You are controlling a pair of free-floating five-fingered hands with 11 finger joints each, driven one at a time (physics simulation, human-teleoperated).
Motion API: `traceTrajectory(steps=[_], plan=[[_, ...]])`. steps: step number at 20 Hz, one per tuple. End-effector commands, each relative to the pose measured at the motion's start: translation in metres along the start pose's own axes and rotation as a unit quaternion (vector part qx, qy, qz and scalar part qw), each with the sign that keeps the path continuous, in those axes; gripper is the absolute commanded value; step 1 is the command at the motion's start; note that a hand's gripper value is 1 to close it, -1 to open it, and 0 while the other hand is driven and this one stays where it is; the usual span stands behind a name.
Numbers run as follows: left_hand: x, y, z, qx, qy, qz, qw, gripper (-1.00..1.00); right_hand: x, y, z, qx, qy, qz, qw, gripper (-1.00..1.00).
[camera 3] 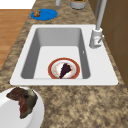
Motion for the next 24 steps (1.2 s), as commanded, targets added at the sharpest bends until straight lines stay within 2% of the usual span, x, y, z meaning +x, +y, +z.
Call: traceTrajectory(steps=[1, 7, 8, 9, 12, 16, 22, 24], plan=[[0.024, 0.009, -0.008, -0.014, 0.023, 0.001, 0.9996, -1.0, 0.0, 0.0, 0.0, 0.0, 0.0, 0.0, 1.0, 0.0], [0.075, 0.023, -0.024, -0.014, 0.02, -0.005, 0.9997, -1.0, 0.0, 0.0, 0.0, 0.0, 0.0, 0.0, 1.0, 0.0], [0.079, 0.027, -0.026, -0.015, 0.025, -0.001, 0.9996, -1.0, 0.0, 0.0, 0.0, 0.0, 0.0, 0.0, 1.0, 0.0], [0.086, 0.031, -0.029, -0.015, 0.02, -0.005, 0.9997, -1.0, 0.0, 0.0, 0.0, 0.0, 0.0, 0.0, 1.0, 0.0], [0.105, 0.044, -0.037, -0.015, 0.018, -0.003, 0.9997, -1.0, 0.0, 0.0, 0.0, 0.0, 0.0, 0.0, 1.0, 0.0], [0.122, 0.058, -0.048, -0.011, 0.014, 0.001, 0.9998, -1.0, 0.0, 0.0, 0.0, 0.0, 0.0, 0.0, 1.0, 0.0], [0.152, 0.07, -0.069, -0.019, 0.013, 0.004, 0.9997, -1.0, 0.0, 0.0, 0.0, 0.0, 0.0, 0.0, 1.0, 0.0], [0.158, 0.073, -0.067, -0.021, 0.013, 0.006, 0.9997, -1.0, 0.0, 0.0, 0.0, 0.0, 0.0, 0.0, 1.0, 0.0]])
